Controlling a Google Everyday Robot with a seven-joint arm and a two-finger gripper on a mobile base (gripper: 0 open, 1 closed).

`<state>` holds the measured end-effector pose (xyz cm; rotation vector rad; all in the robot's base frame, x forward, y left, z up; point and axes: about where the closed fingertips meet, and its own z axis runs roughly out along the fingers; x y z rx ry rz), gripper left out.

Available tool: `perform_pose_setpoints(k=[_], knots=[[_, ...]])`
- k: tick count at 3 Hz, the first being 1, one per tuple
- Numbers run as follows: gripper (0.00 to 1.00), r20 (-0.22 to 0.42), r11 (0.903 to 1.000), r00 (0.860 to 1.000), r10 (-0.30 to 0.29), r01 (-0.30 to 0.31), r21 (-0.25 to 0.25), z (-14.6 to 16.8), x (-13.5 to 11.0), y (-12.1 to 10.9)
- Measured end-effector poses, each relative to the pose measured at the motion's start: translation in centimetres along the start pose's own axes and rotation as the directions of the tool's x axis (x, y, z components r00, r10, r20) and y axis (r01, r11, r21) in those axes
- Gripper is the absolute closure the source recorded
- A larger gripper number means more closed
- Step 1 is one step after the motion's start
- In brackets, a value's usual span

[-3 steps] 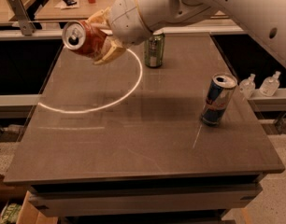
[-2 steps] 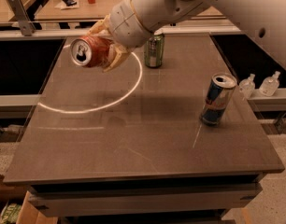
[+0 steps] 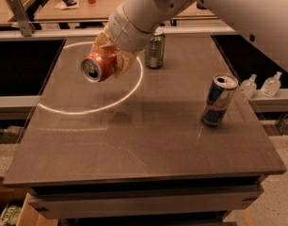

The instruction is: Knock coke can over

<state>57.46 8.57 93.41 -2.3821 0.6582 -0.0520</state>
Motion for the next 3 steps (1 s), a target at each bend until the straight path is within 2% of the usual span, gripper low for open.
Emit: perform_pose_setpoints(k=[1,2,3], knots=[[1.0,-0.034,0.994,0.999,-0.042,0.039,-0.103,0.7,0.6,1.2],[1.0,-0.018,0.9744,0.999,-0.039,0.034,-0.222,1.8,0.3,3.3],[1.0,-0.026,0.9559,0.999,-0.023,0.015,-0.293,2.8,0.0,5.2]])
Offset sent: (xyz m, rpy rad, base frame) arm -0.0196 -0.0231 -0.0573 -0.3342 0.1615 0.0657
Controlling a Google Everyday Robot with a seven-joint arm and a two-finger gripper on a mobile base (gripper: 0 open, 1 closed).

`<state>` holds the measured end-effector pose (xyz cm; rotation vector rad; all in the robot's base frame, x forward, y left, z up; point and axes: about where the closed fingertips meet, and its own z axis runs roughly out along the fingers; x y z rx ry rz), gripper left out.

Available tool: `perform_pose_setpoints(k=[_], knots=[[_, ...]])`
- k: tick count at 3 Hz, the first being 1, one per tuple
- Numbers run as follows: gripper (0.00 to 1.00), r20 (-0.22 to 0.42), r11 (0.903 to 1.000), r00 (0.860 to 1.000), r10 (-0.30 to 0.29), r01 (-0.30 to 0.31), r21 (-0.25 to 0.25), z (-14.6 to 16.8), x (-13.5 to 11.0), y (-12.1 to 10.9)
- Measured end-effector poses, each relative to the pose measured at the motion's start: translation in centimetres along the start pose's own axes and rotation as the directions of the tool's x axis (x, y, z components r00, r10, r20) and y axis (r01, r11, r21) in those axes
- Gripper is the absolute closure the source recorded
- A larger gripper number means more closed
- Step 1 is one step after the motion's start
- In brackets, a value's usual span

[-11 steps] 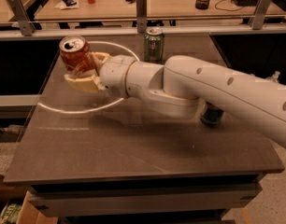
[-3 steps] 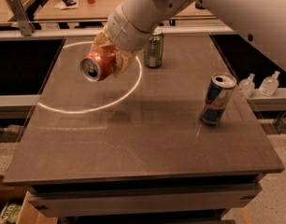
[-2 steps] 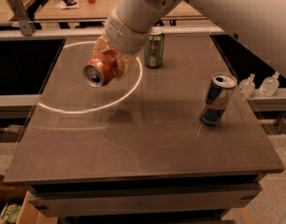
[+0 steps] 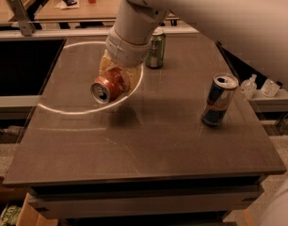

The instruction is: Knock coke can over

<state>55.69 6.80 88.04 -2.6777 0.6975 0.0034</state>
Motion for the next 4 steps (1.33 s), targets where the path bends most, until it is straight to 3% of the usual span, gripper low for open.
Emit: perform_pose_setpoints(k=[1,2,3,4], knots=[[1.0,-0.04,0.9992,0.999,0.027,-0.028,-0.027,1.8,-0.3,1.6],[1.0,-0.068,0.9985,0.997,0.049,-0.051,-0.021,3.5,-0.4,2.5],[0.82,-0.084,0.9975,0.994,0.07,-0.069,0.012,4.1,-0.6,2.7],[0.59,-0.084,0.9975,0.994,0.07,-0.07,0.012,3.8,-0.6,2.6]])
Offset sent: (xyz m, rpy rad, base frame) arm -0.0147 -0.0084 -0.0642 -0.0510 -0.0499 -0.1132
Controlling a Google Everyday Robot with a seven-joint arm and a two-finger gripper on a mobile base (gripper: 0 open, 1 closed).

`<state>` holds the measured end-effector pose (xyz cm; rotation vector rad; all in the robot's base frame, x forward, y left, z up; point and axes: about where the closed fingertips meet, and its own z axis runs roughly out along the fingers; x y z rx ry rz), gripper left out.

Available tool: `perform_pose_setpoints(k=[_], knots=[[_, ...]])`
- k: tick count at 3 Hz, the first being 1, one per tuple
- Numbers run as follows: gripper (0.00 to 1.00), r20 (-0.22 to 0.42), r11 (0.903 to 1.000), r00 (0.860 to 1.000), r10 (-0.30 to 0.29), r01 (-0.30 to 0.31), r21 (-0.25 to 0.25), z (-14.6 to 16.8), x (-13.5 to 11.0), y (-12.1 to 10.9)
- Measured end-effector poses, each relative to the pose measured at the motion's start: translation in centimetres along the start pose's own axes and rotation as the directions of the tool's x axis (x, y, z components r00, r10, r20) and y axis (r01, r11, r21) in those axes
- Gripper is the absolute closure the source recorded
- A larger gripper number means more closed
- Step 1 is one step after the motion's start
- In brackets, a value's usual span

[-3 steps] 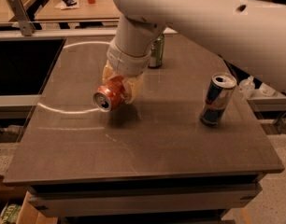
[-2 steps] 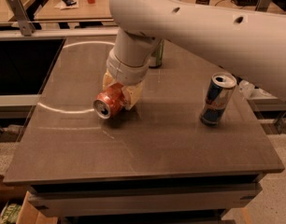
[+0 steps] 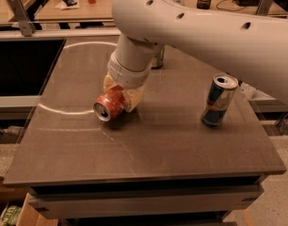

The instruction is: Knock coke can over

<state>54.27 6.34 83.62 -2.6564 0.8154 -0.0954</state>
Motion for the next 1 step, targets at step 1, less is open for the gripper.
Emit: perform_pose_setpoints(k=[1], knots=[[0.35,-0.001,1.0,1.0,-0.001,0.001,0.001,-0.07,-0.06,0.0]])
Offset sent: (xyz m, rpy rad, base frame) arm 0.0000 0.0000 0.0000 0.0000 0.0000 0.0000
